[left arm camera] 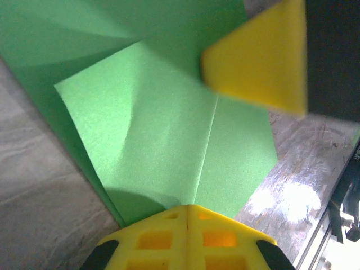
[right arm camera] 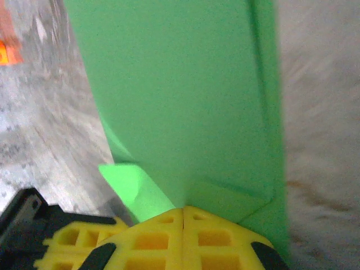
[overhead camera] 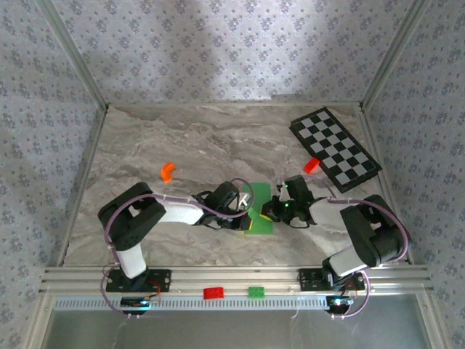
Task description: Fold a paper plane with a square sheet of paper (pick it up from the middle)
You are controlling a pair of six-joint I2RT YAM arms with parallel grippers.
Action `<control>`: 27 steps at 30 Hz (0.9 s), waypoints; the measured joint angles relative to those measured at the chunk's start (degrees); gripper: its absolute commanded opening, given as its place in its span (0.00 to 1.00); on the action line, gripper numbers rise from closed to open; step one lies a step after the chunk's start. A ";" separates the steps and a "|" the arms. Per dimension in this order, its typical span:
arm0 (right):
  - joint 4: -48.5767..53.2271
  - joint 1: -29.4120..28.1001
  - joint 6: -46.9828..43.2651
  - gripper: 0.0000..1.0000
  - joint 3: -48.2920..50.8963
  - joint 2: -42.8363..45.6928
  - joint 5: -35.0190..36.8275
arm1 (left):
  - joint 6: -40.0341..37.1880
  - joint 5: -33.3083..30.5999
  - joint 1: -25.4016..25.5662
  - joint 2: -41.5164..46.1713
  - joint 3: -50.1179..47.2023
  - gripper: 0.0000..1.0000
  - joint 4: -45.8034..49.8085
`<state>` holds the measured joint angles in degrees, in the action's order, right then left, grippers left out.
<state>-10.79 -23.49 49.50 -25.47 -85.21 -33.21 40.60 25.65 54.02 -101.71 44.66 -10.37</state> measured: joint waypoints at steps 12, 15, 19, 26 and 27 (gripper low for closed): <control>-0.11 10.64 -1.36 0.06 0.81 2.19 -0.79 | 0.90 0.31 0.00 -0.09 -0.22 0.00 -0.81; 2.19 9.84 -1.55 0.12 0.90 7.50 -0.66 | 2.58 0.39 0.00 0.07 -0.50 0.02 -1.51; 8.55 7.39 -2.99 0.25 0.83 16.68 1.55 | 3.58 -0.68 0.48 2.14 -0.57 0.08 1.07; 22.88 4.15 -3.85 0.36 0.79 23.19 6.32 | 0.70 -2.99 -0.85 5.70 7.19 0.09 8.81; 24.26 3.80 -3.76 0.37 0.79 23.32 6.69 | 0.24 -3.02 -1.29 5.55 8.11 0.09 9.11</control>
<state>13.47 -19.68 45.74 -24.69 -61.89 -26.52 40.84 22.63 52.73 -96.16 52.77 -1.26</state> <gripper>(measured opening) 0.349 0.098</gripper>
